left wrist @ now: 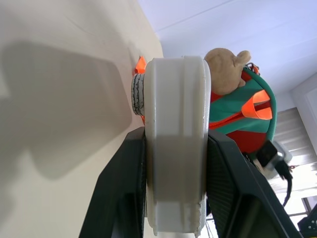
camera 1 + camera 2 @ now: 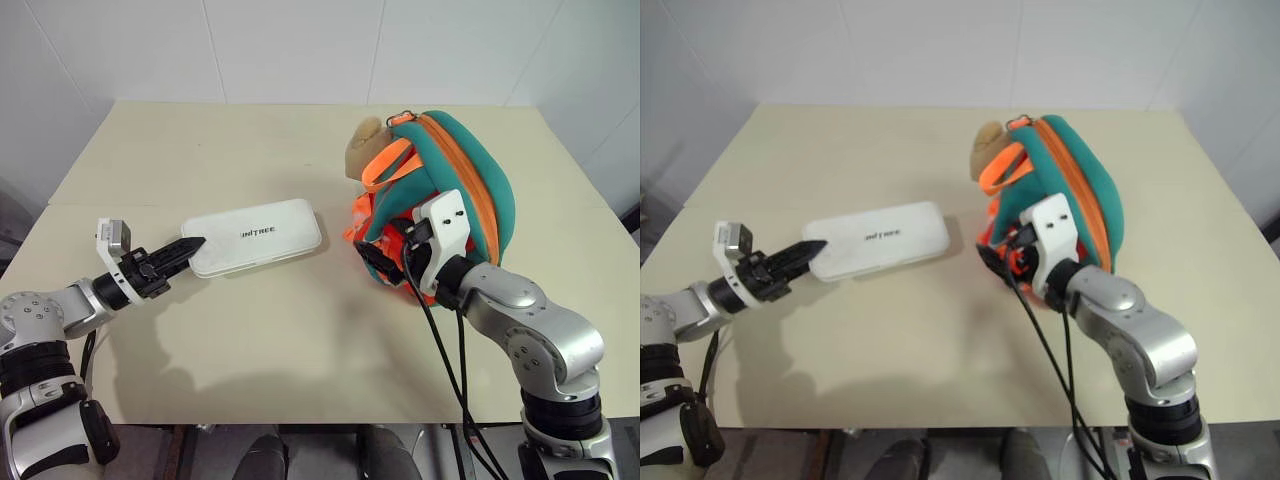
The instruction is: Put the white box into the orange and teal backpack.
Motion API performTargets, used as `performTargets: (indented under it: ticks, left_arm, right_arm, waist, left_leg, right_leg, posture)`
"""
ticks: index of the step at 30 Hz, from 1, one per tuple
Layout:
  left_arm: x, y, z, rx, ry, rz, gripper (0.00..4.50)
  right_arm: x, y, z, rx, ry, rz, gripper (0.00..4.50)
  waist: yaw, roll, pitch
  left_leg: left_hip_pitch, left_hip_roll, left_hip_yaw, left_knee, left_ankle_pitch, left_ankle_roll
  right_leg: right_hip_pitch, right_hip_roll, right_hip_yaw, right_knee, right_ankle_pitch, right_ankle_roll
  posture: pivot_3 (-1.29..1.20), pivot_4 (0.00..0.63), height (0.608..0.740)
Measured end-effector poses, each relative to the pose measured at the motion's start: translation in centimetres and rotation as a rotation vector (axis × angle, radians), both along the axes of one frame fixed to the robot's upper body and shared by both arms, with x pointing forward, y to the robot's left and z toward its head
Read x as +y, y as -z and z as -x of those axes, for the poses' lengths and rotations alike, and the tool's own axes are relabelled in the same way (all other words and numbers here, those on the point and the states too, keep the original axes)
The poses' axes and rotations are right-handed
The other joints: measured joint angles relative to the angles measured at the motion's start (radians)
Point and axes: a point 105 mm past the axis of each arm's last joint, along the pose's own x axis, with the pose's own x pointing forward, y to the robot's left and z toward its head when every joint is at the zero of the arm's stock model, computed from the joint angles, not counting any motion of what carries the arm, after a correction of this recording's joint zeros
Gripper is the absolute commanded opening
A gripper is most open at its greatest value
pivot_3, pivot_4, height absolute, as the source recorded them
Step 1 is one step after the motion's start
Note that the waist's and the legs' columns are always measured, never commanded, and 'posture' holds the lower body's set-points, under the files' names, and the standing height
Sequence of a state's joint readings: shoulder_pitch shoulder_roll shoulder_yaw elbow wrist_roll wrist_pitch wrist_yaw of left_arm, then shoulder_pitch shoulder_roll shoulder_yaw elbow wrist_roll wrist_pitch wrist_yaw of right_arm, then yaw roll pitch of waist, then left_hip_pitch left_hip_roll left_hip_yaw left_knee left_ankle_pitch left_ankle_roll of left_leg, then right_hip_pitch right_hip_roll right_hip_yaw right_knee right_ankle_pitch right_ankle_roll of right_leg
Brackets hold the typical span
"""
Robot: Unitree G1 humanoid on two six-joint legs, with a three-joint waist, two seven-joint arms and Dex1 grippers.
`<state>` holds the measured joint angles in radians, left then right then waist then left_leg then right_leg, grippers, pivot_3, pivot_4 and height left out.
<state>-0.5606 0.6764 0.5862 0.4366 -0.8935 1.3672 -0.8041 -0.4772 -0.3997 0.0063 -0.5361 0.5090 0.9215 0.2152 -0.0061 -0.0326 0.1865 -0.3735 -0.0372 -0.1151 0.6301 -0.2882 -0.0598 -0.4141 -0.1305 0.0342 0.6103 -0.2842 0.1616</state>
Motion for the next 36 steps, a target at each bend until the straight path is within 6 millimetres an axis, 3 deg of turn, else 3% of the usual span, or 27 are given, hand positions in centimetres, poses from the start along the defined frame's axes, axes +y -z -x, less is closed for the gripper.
performTargets:
  ticks: [12,20,24,33,36]
  left_arm:
    - [-0.4,0.6,0.8,0.001,-0.007,0.004,1.27]
    - [-0.8,0.7,1.4,-0.009,-0.009,0.003,1.27]
    - [-0.6,0.7,1.5,-0.01,-0.021,0.007,1.27]
    - [-0.6,1.0,1.8,-0.004,-0.032,0.0,1.27]
    - [-0.7,1.0,1.9,-0.003,-0.032,0.001,1.27]
  right_arm:
    - [1.4,-0.9,-3.4,-0.055,0.122,-0.112,4.5]
    - [1.9,-0.1,-4.8,-0.042,0.174,-0.143,4.5]
    - [2.3,-0.7,-5.6,-0.064,0.208,-0.165,3.6]
    - [2.8,-1.0,-5.9,-0.105,0.234,-0.197,0.61]
    - [3.0,-1.1,-5.8,-0.115,0.217,-0.201,0.5]
  waist:
    - [-0.021,0.0,0.0]
    - [-0.026,0.0,0.0]
    - [-0.026,0.0,0.0]
    - [-0.027,0.0,0.0]
    - [-0.027,0.0,0.0]
  left_leg:
    - [0.0,0.0,0.0,0.0,0.0,-0.001]
    - [0.0,0.0,0.0,-0.001,0.001,-0.001]
    - [0.001,0.0,0.0,-0.001,0.001,-0.002]
    - [0.001,0.0,0.0,-0.002,0.001,-0.002]
    - [0.001,0.0,0.0,-0.002,0.001,-0.002]
  right_leg:
    - [0.0,0.0,0.0,0.001,0.0,0.0]
    - [-0.001,0.0,0.0,0.001,0.0,0.0]
    - [-0.001,0.0,0.0,0.001,0.0,-0.001]
    - [-0.002,0.0,0.0,0.001,0.0,-0.001]
    - [-0.002,0.0,0.0,0.001,0.0,-0.001]
  posture:
    - [0.0,0.15,0.74]
    - [0.0,0.15,0.74]
    - [0.0,0.15,0.74]
    - [0.0,0.15,0.74]
    - [0.0,0.15,0.74]
